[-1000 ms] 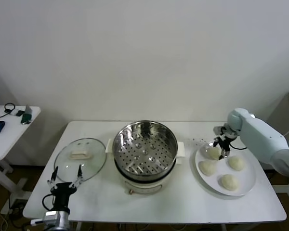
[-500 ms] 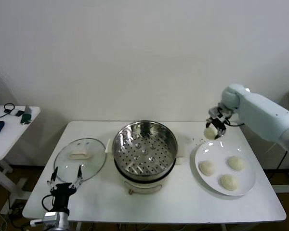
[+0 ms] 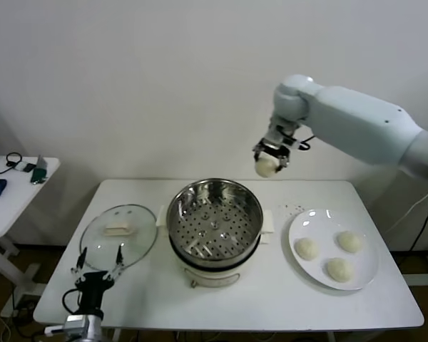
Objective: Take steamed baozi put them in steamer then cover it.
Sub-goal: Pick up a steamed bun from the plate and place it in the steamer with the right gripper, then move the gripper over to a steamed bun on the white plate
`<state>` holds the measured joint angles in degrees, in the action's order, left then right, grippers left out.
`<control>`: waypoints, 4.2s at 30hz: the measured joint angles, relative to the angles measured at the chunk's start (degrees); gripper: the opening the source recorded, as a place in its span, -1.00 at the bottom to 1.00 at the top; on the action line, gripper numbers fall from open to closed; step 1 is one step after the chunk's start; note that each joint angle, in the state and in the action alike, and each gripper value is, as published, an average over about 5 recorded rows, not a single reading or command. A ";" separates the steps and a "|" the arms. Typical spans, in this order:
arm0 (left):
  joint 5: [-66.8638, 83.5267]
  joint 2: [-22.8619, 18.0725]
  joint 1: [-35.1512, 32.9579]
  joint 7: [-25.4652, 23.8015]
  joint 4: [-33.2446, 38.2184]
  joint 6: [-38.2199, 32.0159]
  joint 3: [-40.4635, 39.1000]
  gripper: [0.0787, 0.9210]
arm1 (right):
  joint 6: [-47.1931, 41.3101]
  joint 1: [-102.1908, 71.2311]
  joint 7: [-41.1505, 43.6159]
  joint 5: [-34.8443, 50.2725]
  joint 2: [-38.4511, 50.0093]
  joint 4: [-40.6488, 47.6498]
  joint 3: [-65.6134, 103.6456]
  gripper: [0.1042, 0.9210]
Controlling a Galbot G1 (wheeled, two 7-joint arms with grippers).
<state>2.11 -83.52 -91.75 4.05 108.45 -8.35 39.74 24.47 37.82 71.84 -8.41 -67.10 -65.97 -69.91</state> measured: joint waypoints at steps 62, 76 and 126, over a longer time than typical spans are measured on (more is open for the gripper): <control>1.86 2.87 -1.84 1.01 4.14 1.14 0.66 0.77 | -11.46 3.16 -1.71 17.83 10.13 -7.78 -6.66 0.76; 1.69 3.03 -2.45 0.94 5.26 1.66 0.27 0.77 | -27.04 -1.85 -9.69 24.03 30.29 -13.86 -11.50 0.76; 0.54 2.47 -2.15 1.38 4.03 2.68 0.65 0.77 | -31.45 -27.73 -11.83 21.28 22.75 5.39 0.74 0.50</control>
<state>2.65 -81.04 -93.90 5.43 112.48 -5.66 40.39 -6.98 10.09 60.00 12.88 -44.35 -60.58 -69.17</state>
